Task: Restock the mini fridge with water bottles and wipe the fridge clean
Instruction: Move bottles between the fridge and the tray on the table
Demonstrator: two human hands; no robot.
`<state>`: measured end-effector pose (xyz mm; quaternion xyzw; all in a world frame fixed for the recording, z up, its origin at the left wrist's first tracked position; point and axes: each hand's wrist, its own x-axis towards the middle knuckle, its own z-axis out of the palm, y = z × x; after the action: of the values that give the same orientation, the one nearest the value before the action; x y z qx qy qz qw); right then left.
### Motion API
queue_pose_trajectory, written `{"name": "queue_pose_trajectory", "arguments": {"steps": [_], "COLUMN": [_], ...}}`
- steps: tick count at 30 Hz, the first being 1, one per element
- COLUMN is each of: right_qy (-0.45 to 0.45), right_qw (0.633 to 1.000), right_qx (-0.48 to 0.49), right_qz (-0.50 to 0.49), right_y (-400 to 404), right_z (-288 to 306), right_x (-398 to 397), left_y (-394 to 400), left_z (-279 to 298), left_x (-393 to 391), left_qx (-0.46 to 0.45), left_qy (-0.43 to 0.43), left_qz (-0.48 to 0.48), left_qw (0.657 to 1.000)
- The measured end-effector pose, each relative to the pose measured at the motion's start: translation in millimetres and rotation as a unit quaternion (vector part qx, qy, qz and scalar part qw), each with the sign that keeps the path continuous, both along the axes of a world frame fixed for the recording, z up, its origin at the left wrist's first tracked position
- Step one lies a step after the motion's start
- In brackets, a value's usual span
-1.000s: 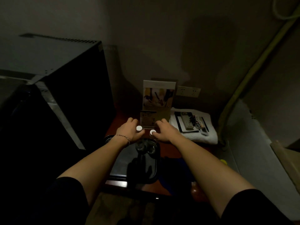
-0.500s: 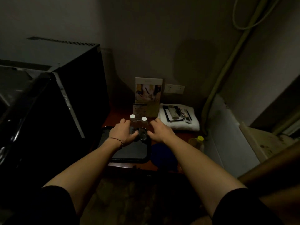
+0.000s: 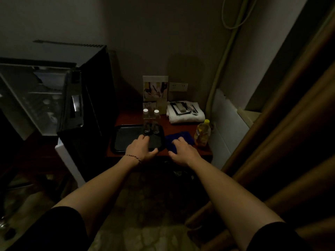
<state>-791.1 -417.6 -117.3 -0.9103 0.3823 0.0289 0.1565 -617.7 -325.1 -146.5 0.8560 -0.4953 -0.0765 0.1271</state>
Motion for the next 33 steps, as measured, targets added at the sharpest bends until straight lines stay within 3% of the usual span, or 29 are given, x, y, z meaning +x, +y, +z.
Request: {"name": "queue_pose_trajectory", "arguments": {"steps": [8,18,33], "right_qy": [-0.012,-0.024,-0.046], "right_qw": [0.999,0.997,0.989], "right_qx": [-0.029,0.002,-0.019], "right_qz": [0.001,0.071,0.137], "right_y": [73,176,266], "right_z": [15,11,16], "right_x": [-40,-63,29], "left_y": [84,206,304], "left_z": [11,4,8], "left_x": [-41,-72,31], "left_qx": [0.01,0.014,0.007], "left_qy": [0.001,0.028,0.029], "left_qz": [0.017,0.045,0.086], "left_qw": [1.0,0.998,0.996]}}
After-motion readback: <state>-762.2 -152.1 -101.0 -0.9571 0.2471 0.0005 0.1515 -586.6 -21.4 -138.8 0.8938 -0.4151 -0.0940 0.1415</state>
